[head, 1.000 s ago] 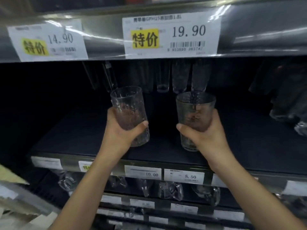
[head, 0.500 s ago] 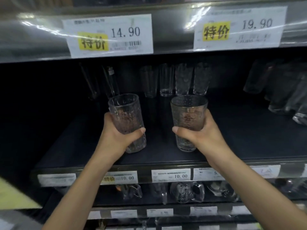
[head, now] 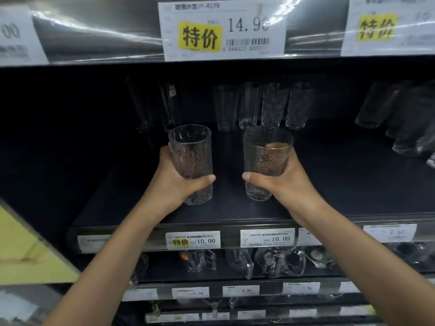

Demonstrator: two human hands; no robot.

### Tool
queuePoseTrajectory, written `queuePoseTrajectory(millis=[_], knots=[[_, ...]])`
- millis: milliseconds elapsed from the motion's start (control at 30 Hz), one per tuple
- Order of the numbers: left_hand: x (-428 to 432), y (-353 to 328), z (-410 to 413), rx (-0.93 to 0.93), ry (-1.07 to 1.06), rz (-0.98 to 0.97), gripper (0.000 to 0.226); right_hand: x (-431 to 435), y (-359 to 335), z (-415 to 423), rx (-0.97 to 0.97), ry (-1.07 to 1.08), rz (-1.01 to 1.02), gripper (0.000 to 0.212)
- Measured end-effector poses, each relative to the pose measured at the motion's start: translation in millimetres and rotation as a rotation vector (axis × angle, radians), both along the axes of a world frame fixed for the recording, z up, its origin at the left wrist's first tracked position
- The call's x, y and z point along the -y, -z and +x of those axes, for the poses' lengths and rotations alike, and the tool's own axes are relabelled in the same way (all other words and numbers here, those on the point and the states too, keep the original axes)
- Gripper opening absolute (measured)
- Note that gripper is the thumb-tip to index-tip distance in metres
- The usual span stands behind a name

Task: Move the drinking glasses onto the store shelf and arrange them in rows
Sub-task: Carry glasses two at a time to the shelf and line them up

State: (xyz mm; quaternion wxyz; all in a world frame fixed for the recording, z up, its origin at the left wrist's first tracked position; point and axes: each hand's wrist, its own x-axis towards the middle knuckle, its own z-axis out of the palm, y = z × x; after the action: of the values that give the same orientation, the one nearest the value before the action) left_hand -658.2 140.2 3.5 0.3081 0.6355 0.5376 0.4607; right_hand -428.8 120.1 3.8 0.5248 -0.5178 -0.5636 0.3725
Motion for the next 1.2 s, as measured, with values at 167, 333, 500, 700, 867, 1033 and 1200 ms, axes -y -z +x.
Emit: queuePoseTrajectory(millis=[167,333,500,700,867,1033,1200], knots=[[-6.9,-1.9,-16.9,-0.022,0.056,-0.016,0.096,-12.5,-2.4,-8.7,0.094,-0.002,-0.036,0.069],[-12.3,-5.2,-33.6,-0.066,0.070,0.002,0.091,-40.3,-5.0,-33.9,0.156,-0.020,-0.053,0.077],[-17.4,-0.2,-56.3,-0.037,0.013,0.015,0.096,-75.6,-3.5,-67.3,0.157,-0.002,-0.055,0.077],[-15.1,9.1,-68.5,0.020,-0.051,0.031,0.085,-124.2,8.1,-97.8,0.266,0.061,-0.015,0.072],[-18.4,13.2,-69.5,0.023,-0.053,0.048,0.081,-164.1,15.9,-122.5,0.368,0.156,-0.003,0.074],[-18.4,16.1,-68.8,0.062,-0.028,0.066,0.077,-191.1,13.0,-137.1,0.404,0.216,0.004,0.074],[-18.6,16.4,-70.5,0.082,-0.016,0.053,0.082,-207.7,12.7,-142.7,0.420,0.262,0.002,0.068]])
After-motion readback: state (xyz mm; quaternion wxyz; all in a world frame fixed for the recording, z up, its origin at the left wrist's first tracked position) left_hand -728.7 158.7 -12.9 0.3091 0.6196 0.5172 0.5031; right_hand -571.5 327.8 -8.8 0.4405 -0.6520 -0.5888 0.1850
